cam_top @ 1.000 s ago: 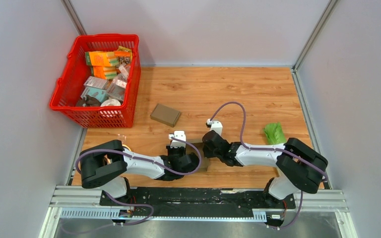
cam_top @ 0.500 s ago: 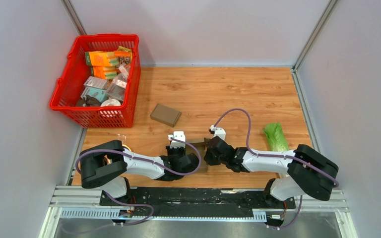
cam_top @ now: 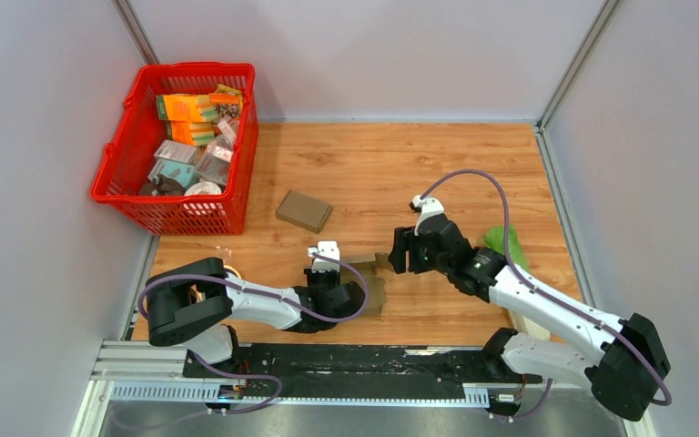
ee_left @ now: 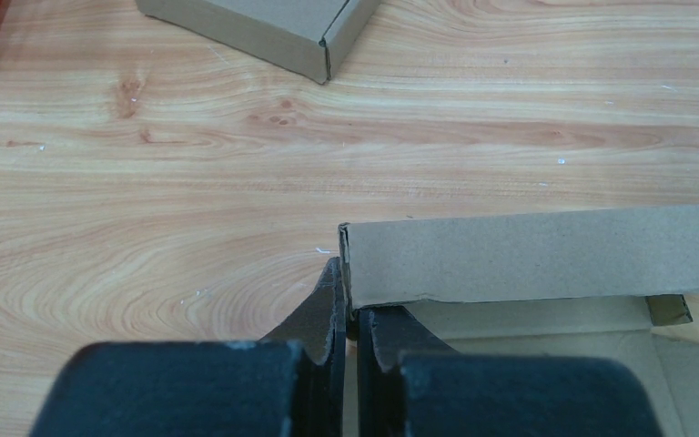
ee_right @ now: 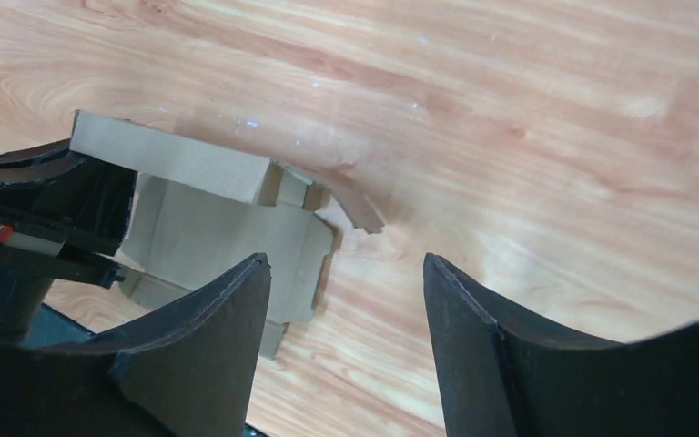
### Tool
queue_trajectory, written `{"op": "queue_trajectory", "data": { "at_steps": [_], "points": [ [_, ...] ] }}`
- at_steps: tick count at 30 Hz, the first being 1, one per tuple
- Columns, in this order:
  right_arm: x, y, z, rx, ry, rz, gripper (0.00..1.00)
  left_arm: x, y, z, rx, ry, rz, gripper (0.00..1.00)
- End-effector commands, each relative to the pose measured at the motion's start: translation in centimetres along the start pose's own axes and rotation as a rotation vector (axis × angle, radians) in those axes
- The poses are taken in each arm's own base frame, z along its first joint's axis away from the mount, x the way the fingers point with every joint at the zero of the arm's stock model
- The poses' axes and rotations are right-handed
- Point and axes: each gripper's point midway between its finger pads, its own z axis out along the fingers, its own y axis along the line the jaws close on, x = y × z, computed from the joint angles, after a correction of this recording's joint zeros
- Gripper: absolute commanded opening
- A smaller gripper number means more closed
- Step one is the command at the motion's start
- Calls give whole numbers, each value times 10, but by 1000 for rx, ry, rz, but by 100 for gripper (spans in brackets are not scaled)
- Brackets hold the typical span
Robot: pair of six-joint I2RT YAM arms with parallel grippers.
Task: Fold the paper box
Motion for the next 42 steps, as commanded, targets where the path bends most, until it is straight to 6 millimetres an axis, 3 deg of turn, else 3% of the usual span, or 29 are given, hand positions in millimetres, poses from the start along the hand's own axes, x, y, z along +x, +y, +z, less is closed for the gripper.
{"op": "queue_trajectory", "data": {
  "at_steps": [1, 5, 8, 10, 14, 15, 18, 21, 23, 24, 27, 34, 42],
  "points": [
    [0, -4, -3, -35, 89, -191, 66, 24, -3, -6, 57, 87, 38, 0],
    [1, 2, 17, -46, 120, -198, 61, 23, -3, -6, 58, 82, 34, 0],
    [4, 10, 31, -90, 132, -206, 47, 23, -4, -6, 62, 83, 32, 0],
    [9, 9, 41, -88, 132, -217, 47, 24, -5, -6, 64, 83, 28, 0],
    [-2, 15, 45, -70, 75, -233, 39, 27, -5, -5, 64, 87, 26, 0],
    [-3, 17, 45, -73, 71, -228, 30, 27, -4, -5, 63, 88, 27, 0],
    [-2, 20, 44, -77, 87, -205, 13, 28, -6, -5, 64, 88, 24, 0],
    [-1, 28, 42, -89, 99, -173, 0, 25, -8, -5, 66, 83, 30, 0],
    [1, 26, 37, -48, 121, -162, 0, 24, -10, -5, 69, 84, 41, 0],
    [-5, 37, 33, -63, 116, -167, 0, 23, -11, -5, 67, 83, 46, 0],
    [-5, 44, 25, -31, 145, -180, 0, 24, -12, -6, 70, 84, 50, 0],
    [3, 40, 20, 33, 197, -117, 0, 22, -12, -8, 73, 81, 43, 0],
    [7, 51, 35, 75, 160, 247, 0, 19, -14, -10, 78, 76, 37, 0]
  ]
}}
